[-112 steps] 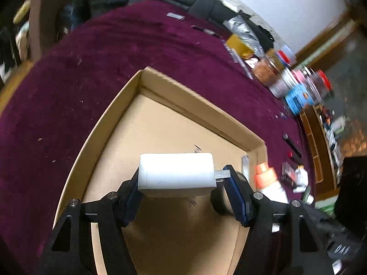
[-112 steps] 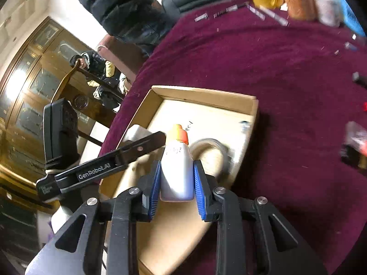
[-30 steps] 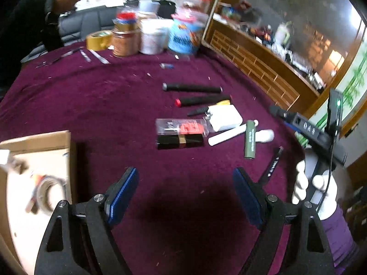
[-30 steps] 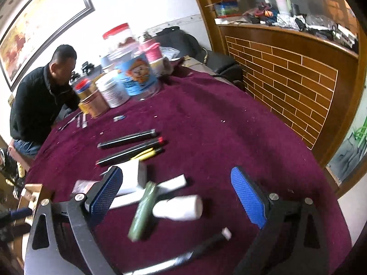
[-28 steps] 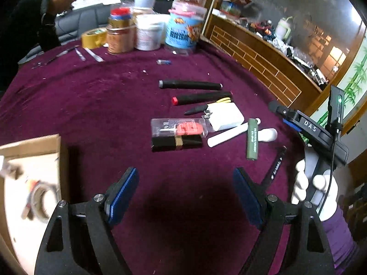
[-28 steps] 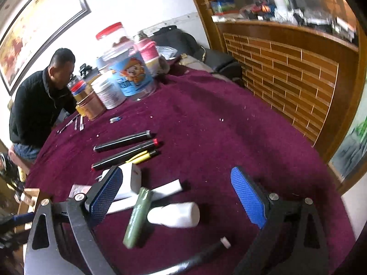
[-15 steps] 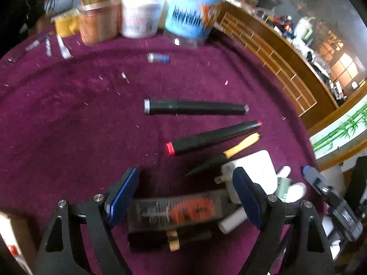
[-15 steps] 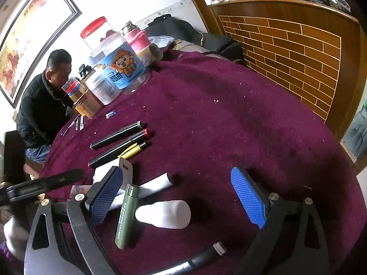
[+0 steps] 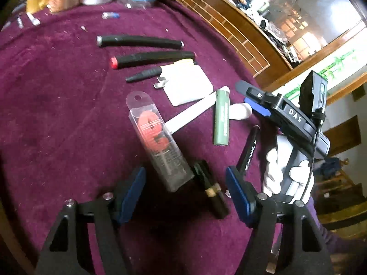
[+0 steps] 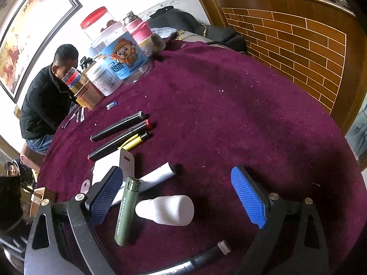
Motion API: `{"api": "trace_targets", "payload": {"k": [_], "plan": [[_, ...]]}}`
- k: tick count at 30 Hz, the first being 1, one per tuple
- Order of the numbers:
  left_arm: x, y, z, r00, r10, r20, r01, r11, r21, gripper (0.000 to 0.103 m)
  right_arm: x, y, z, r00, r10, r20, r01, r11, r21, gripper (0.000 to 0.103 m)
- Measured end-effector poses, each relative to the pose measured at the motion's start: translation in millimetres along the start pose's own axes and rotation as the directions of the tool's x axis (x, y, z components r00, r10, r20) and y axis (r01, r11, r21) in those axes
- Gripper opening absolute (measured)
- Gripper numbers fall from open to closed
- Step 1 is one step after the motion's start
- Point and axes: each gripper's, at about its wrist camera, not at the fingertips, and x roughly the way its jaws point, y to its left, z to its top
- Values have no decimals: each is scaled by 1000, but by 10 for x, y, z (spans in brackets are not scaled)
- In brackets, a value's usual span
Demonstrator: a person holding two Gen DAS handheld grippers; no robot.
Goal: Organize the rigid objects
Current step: 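Grasp the clear blister pack with the red item using the left tool, then grasp the black gold-banded tube with the right tool while the left tool lifts the blister pack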
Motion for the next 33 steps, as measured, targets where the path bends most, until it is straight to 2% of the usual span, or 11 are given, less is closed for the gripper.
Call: {"api": "trace_targets", "payload": {"k": [5, 8, 11, 13, 19, 21, 24, 28, 29, 30, 33], "plan": [[-7, -99, 83, 988, 128, 84, -126, 991, -34, 65, 1, 3, 0, 1000, 1, 0, -1, 1000, 1, 96], [182, -129, 228, 964, 254, 85, -251, 967, -39, 65, -3, 1, -3, 1000, 0, 0, 0, 1000, -1, 96], [273, -133, 225, 935, 342, 87, -342, 939, -18, 43, -6, -4, -9, 1000, 7, 1, -7, 1000, 4, 96], [219, -84, 175, 941, 329, 81, -329, 944, -19, 24, -9, -8, -10, 1000, 10, 1, -10, 1000, 6, 96], [1, 106, -13, 937, 336, 100, -329, 941, -79, 25, 10, 11, 0, 1000, 0, -2, 0, 1000, 0, 96], [16, 101, -22, 936, 334, 112, -327, 942, -76, 26, 11, 12, 1, 1000, -2, -2, 2, 1000, -2, 96], [80, 8, -8, 926, 349, 146, -344, 937, -61, 44, 12, 13, 0, 1000, -1, -1, 1, 1000, -1, 96], [203, -164, -43, 878, 437, 195, -438, 898, -40, 48, 14, 10, 0, 1000, 3, 3, -3, 1000, 1, 96], [189, -181, -86, 882, 423, 209, -422, 905, -51, 32, 13, 5, 0, 1000, 5, 3, -5, 1000, 1, 96], [160, -189, -134, 892, 398, 213, -395, 917, -58, 26, 13, 2, 1, 1000, 7, 5, -7, 1000, 3, 96], [-41, -165, -318, 921, 316, 229, -300, 948, -104, 24, 7, -20, 3, 1000, 20, 9, -20, 1000, 10, 96]]}}
